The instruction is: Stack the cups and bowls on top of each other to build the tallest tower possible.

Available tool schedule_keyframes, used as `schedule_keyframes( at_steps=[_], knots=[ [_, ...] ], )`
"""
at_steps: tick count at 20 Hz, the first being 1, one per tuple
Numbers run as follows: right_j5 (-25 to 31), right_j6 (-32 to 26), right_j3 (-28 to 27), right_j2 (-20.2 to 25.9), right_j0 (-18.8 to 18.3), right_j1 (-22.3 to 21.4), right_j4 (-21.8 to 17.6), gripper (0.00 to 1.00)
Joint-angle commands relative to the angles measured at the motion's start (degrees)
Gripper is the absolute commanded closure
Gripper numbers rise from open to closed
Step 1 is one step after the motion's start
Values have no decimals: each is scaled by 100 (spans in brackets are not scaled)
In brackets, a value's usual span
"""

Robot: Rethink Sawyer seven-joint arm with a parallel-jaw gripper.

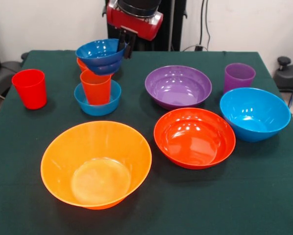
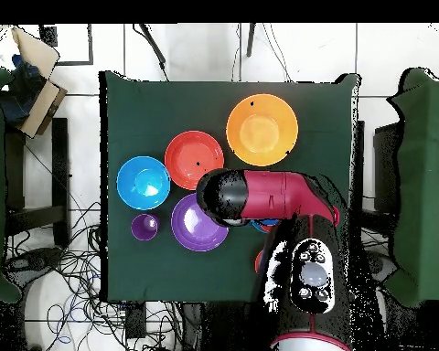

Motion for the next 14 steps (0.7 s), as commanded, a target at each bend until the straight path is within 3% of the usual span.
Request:
schedule_keyframes(
  at_steps=[1, 14],
  knots=[
    [-157, 999, -472, -193, 244, 373, -165, 100],
    [-493, 887, -391, -308, 298, 524, 100, 100]
  ],
)
